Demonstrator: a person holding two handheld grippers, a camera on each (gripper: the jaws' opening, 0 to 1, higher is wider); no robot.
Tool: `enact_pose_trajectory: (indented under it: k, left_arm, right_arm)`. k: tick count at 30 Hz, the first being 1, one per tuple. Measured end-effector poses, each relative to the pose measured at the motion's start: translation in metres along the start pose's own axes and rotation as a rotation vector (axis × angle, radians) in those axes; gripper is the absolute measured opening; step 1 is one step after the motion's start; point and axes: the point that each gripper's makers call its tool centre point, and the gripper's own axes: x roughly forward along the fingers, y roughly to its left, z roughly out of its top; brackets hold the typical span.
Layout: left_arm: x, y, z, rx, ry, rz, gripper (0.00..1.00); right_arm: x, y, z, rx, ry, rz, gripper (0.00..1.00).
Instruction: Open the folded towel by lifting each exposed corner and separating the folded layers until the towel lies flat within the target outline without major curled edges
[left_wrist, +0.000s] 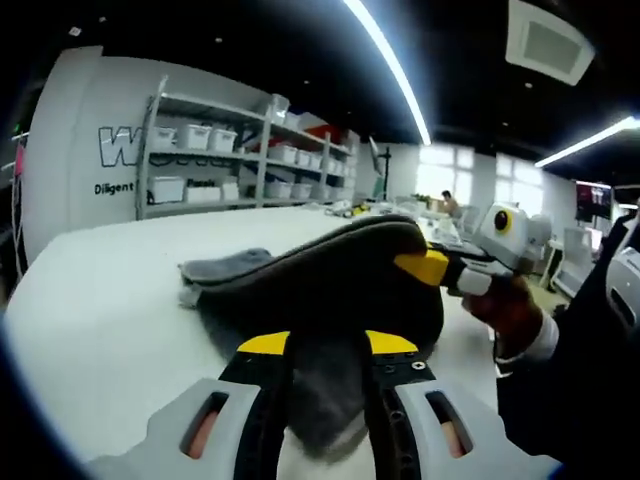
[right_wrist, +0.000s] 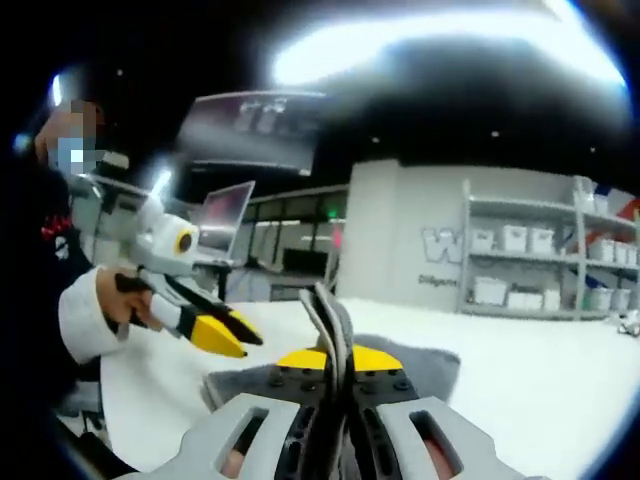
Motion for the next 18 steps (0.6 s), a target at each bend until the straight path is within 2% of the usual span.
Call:
enact_pose_trajectory:
  k: [2, 3, 7, 9, 12, 18]
  left_arm:
    - [0.002, 0.002, -0.003, -0.002, 0.009, 0.003, 0.26]
    - [0.002, 0.002, -0.003, -0.006, 0.008, 0.000, 0.27]
    - [0.004, 0.000, -0.002, -0.019, -0.004, -0.015, 0.37]
    - [0.006, 0.001, -0.006, 0.005, 0.010, -0.009, 0.37]
    - [0.009, 0.007, -0.014, 0.019, 0.037, 0.017, 0.44]
    - [0.015, 0.012, -0.026, -0.002, 0.083, 0.046, 0.52]
  right_arm:
    - [-0.001, -0.002, 0.000, 0.030, -0.002, 0.004, 0.00]
    - [-0.002, -0.001, 0.000, 0.082, -0.004, 0.017, 0.00]
    - [-0.004, -0.005, 0.000, 0.159, -0.018, 0.031, 0.00]
    - [-0.004, -0.007, -0.001, 0.181, -0.018, 0.035, 0.00]
    - [-0.005, -0.011, 0.002, 0.210, -0.019, 0.042, 0.00]
    - [-0.007, -0.026, 0.007, 0.214, -0.024, 0.029, 0.00]
